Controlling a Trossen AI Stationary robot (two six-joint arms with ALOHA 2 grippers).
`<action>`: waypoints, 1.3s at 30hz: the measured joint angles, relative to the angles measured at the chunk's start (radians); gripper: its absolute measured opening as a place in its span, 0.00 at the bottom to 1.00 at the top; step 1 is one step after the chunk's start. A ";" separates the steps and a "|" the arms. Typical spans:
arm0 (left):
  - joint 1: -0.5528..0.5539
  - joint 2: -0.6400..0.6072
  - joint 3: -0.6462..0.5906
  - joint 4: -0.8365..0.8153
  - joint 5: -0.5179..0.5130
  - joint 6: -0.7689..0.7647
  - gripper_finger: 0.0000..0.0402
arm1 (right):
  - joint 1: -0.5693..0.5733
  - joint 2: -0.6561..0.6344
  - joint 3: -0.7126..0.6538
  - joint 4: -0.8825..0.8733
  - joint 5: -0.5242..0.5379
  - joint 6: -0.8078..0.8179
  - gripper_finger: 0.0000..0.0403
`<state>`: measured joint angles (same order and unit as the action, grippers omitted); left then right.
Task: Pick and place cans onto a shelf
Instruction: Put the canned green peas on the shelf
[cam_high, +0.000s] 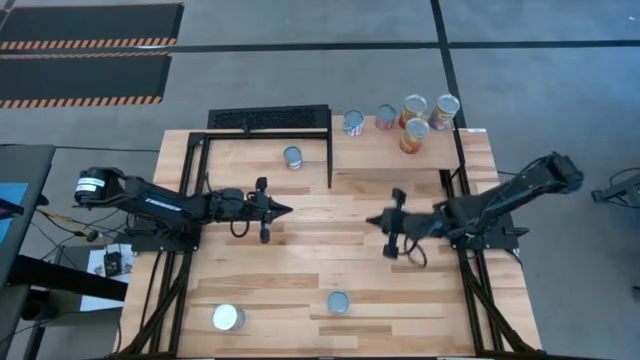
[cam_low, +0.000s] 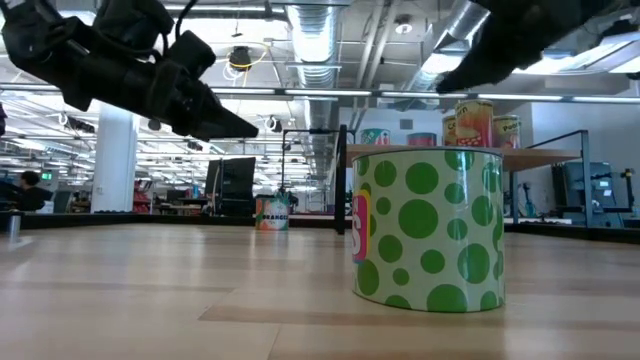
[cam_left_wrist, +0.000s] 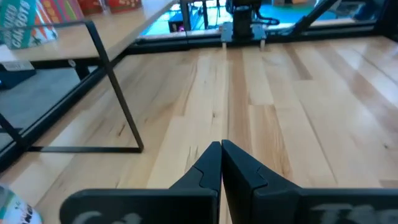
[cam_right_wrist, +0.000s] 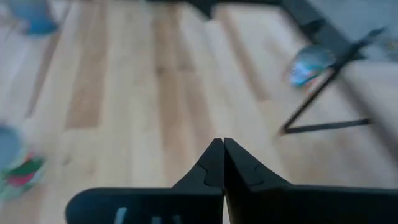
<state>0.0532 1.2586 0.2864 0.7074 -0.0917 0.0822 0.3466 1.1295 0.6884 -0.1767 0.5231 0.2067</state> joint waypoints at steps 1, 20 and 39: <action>0.000 0.014 0.001 0.008 0.000 0.000 0.00 | 0.022 0.024 0.000 0.001 -0.001 0.016 0.05; 0.000 0.103 0.002 0.147 0.051 -0.016 0.00 | 0.201 0.456 0.240 0.085 -0.192 0.042 0.42; 0.001 0.103 0.001 0.142 0.051 -0.016 0.00 | 0.256 0.757 0.549 -0.106 -0.352 -0.117 0.40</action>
<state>0.0540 1.3617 0.2878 0.8493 -0.0402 0.0662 0.6030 1.8865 1.2375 -0.2828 0.1711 0.0897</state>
